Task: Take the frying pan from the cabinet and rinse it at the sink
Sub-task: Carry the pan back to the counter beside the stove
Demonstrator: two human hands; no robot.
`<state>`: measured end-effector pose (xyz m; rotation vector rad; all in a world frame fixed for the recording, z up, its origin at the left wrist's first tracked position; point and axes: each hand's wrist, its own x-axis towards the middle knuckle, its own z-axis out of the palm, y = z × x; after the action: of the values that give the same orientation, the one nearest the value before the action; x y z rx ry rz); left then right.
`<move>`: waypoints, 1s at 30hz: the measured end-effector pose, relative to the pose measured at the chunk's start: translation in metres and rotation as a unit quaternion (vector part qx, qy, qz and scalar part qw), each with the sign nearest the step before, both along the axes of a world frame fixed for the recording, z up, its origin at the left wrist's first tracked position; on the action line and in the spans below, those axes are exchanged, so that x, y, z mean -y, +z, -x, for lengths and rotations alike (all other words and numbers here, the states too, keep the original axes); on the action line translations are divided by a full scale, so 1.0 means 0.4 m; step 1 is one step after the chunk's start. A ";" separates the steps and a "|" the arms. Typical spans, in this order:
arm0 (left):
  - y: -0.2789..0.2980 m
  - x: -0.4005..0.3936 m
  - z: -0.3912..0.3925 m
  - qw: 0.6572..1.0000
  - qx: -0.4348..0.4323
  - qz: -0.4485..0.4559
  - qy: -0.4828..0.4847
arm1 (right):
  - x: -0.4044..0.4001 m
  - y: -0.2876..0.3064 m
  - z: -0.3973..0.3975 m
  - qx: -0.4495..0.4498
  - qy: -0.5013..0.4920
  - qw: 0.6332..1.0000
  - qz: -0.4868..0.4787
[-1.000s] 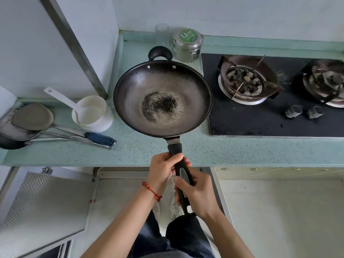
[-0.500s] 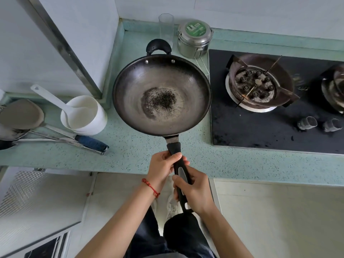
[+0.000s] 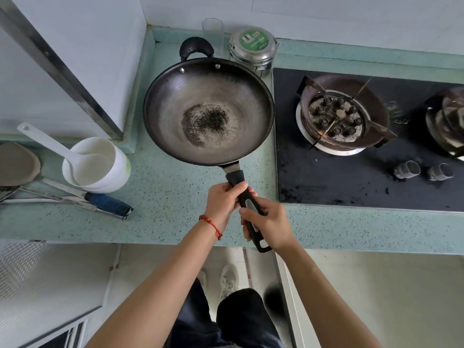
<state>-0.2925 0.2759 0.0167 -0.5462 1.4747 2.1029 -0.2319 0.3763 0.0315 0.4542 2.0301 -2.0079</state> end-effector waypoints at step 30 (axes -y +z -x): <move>0.004 -0.022 -0.003 0.927 -0.180 0.300 -0.134 | -0.110 0.041 0.028 -0.030 0.035 0.943 -0.330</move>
<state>-0.2914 0.2848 0.0183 -0.1440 2.2826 1.5703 -0.2431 0.4202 0.0477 0.4322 2.6885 -1.2649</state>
